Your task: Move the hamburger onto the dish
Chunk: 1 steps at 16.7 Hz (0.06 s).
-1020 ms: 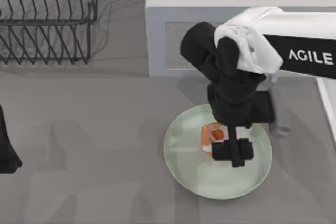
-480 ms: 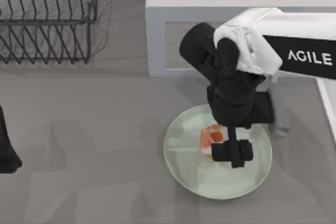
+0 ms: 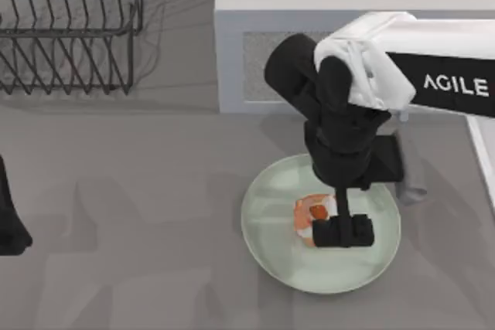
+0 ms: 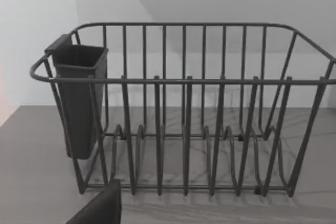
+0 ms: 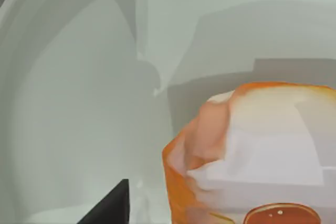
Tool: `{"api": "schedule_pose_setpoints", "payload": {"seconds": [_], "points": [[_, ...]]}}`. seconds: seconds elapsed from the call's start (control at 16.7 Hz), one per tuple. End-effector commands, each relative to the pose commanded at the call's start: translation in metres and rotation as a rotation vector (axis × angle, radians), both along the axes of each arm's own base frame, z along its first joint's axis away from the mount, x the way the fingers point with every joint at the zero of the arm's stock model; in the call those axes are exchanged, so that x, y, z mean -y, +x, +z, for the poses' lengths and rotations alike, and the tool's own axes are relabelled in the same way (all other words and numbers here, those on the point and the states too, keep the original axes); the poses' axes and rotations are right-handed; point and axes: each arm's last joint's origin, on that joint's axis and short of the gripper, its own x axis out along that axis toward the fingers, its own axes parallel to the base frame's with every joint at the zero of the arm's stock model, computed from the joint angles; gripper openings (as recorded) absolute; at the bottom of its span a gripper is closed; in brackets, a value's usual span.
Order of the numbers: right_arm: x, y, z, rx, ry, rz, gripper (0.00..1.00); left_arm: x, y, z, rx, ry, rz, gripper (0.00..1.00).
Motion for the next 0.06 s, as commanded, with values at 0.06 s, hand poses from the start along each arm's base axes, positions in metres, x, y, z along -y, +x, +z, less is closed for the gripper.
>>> {"api": "schedule_pose_setpoints", "payload": {"seconds": [0.06], "points": [[0.0000,0.0000,0.0000,0.000,0.000,0.000,1.00,0.0000,0.0000,0.0000,0.000,0.000,0.000,1.00]]}}
